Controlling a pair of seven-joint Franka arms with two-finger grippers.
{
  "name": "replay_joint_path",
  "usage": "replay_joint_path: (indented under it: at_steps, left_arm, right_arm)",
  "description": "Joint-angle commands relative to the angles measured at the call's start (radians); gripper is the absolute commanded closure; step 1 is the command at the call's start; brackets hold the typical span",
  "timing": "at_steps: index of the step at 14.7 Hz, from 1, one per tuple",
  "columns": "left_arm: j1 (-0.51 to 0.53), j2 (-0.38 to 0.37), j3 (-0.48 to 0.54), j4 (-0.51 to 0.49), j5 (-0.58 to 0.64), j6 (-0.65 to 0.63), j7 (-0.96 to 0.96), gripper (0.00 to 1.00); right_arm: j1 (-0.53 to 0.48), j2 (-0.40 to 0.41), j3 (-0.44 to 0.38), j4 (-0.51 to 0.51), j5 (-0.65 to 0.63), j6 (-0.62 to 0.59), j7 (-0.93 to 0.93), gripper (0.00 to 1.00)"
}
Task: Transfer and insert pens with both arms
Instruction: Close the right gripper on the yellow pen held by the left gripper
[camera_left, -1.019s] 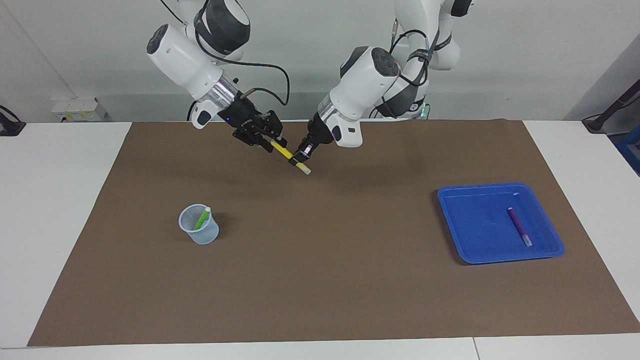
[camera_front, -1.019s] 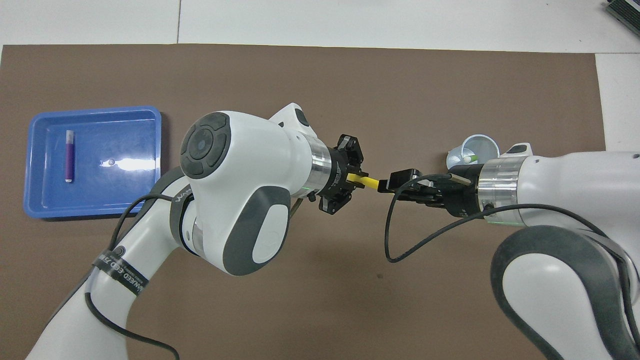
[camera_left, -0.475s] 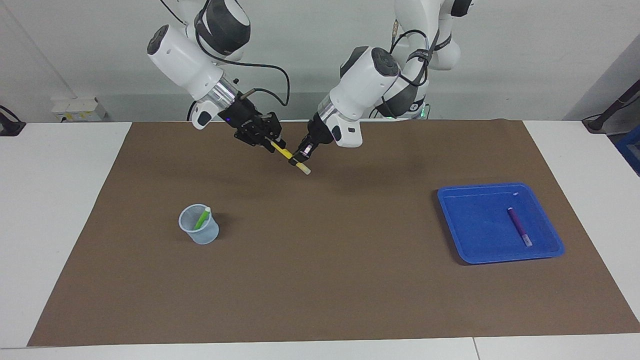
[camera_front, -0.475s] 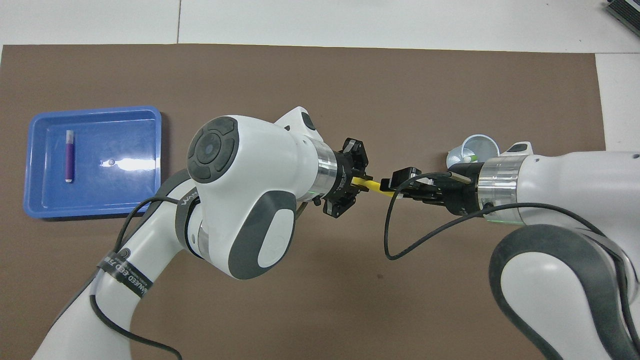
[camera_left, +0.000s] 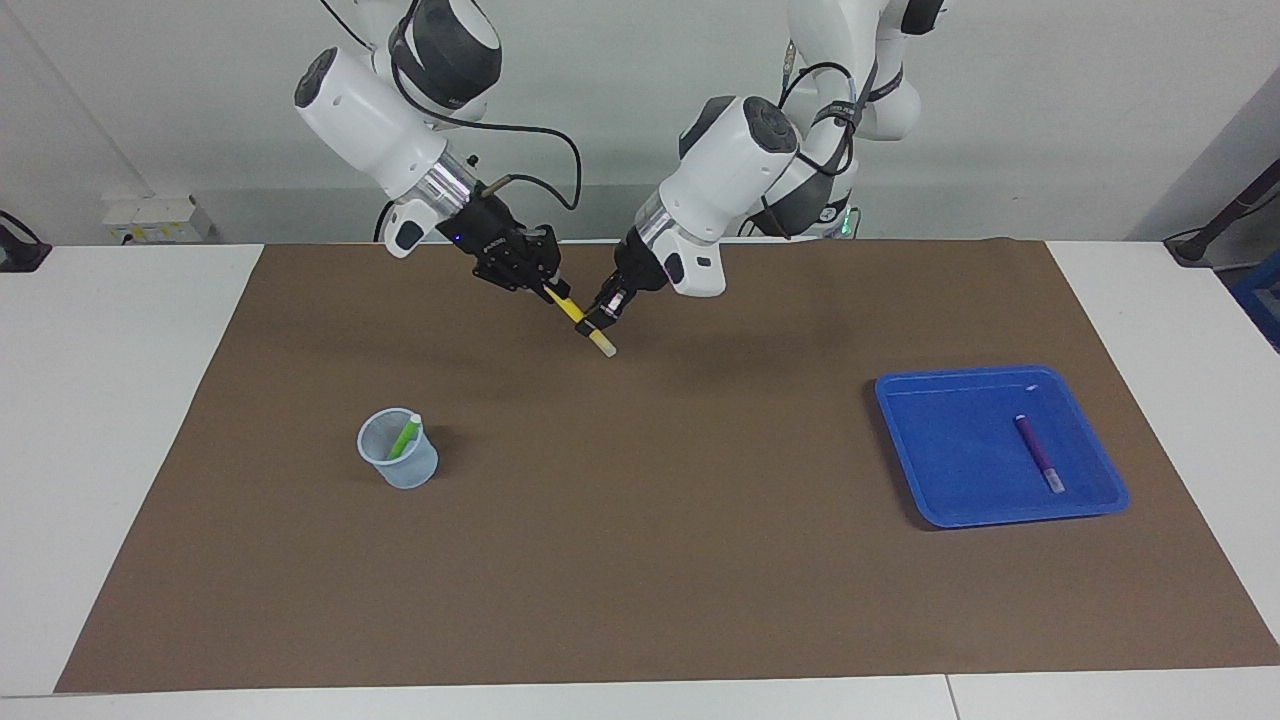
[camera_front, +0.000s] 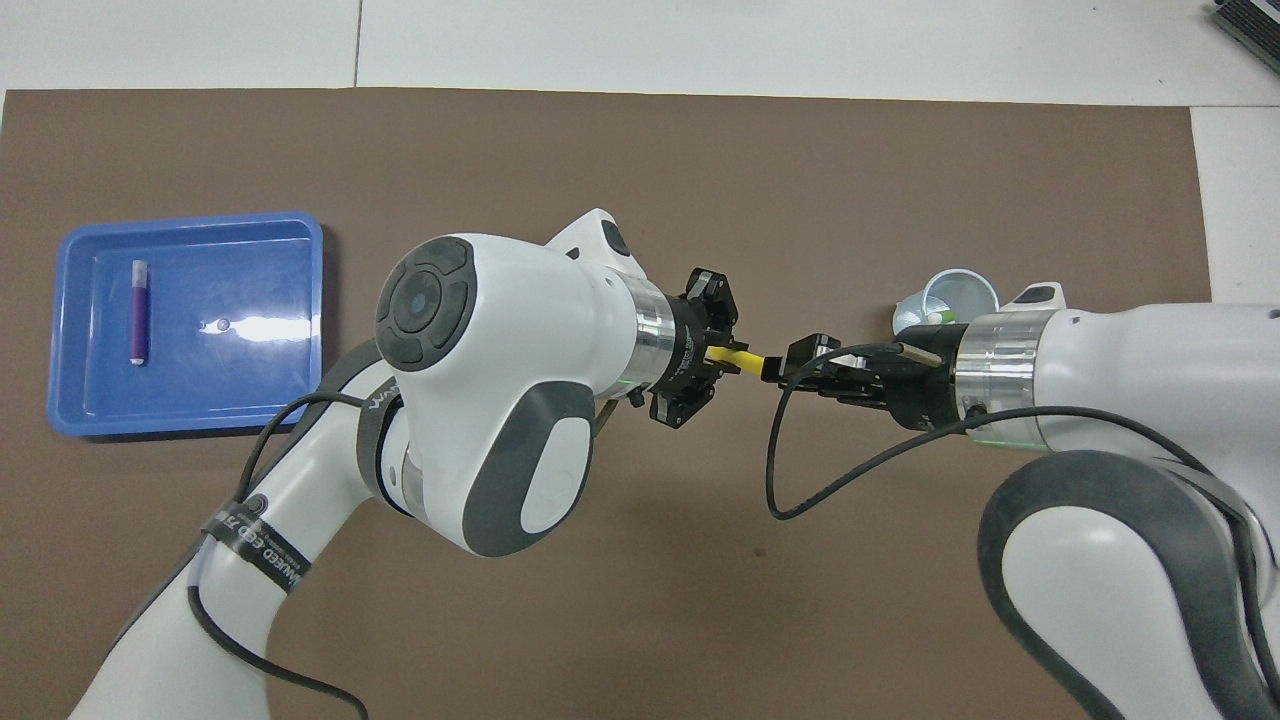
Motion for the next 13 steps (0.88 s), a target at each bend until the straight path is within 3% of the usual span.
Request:
replay_joint_path:
  at_steps: [1, 6, 8, 9, 10, 13]
  left_arm:
    - [-0.021, -0.012, 0.012, -0.006, -0.012, 0.025, -0.009, 1.00]
    - [-0.030, -0.012, 0.014, -0.006, -0.011, 0.023, -0.008, 0.98]
    - [-0.030, -0.012, 0.014, -0.004, -0.008, 0.022, 0.002, 0.36]
    - [-0.030, -0.012, 0.014, -0.006, -0.006, 0.018, 0.002, 0.11]
    - [-0.030, -0.012, 0.014, -0.004, -0.006, 0.018, 0.002, 0.01]
    - [-0.030, -0.019, 0.017, -0.006, -0.006, 0.006, 0.002, 0.00]
  right_arm:
    - [-0.001, 0.002, 0.001, -0.016, 0.007, 0.020, -0.028, 1.00]
    - [-0.015, 0.009, 0.001, 0.006, -0.004, -0.003, -0.038, 1.00]
    - [-0.018, 0.016, -0.002, 0.015, -0.025, -0.014, -0.040, 1.00]
    - [-0.020, 0.017, -0.002, 0.026, -0.046, -0.018, -0.040, 1.00]
    - [-0.021, 0.022, -0.002, 0.035, -0.066, -0.026, -0.039, 1.00]
    - [-0.059, 0.039, -0.005, 0.081, -0.112, -0.078, -0.039, 1.00]
